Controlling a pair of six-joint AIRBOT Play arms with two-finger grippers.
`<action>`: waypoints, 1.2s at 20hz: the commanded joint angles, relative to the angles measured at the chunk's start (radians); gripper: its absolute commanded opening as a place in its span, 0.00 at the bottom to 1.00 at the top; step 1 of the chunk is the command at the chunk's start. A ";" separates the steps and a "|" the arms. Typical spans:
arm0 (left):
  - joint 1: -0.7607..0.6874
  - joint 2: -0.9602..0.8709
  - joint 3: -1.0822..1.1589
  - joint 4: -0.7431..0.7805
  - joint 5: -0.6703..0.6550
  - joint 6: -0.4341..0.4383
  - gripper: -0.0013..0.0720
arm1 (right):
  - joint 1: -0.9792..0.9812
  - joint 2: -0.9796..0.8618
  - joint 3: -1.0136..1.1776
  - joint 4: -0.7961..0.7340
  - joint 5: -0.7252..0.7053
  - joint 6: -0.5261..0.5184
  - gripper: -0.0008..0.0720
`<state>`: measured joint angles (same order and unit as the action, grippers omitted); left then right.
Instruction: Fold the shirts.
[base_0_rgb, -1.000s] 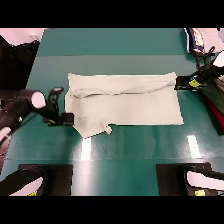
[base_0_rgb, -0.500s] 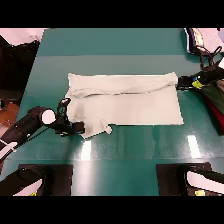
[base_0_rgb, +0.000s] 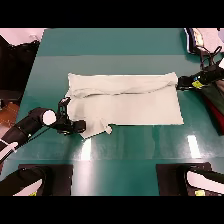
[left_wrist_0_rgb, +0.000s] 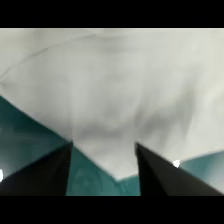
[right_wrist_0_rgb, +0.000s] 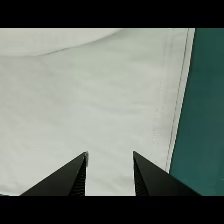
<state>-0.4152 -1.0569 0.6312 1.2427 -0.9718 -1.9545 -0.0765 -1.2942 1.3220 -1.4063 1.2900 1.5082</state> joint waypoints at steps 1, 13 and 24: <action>0.000 -0.001 -0.001 0.008 -0.089 0.035 0.65 | 0.001 0.001 0.000 0.000 0.004 0.000 0.49; 0.000 -0.001 -0.054 -0.054 0.117 0.031 0.64 | 0.001 0.001 0.000 0.000 0.014 0.000 0.49; 0.000 0.008 0.149 -0.005 -0.029 0.176 0.06 | -0.054 0.001 -0.127 -0.010 0.170 -0.001 0.49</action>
<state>-0.4156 -1.0546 0.7002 1.2137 -0.9169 -1.8530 -0.0971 -1.2938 1.2675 -1.4132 1.4044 1.5078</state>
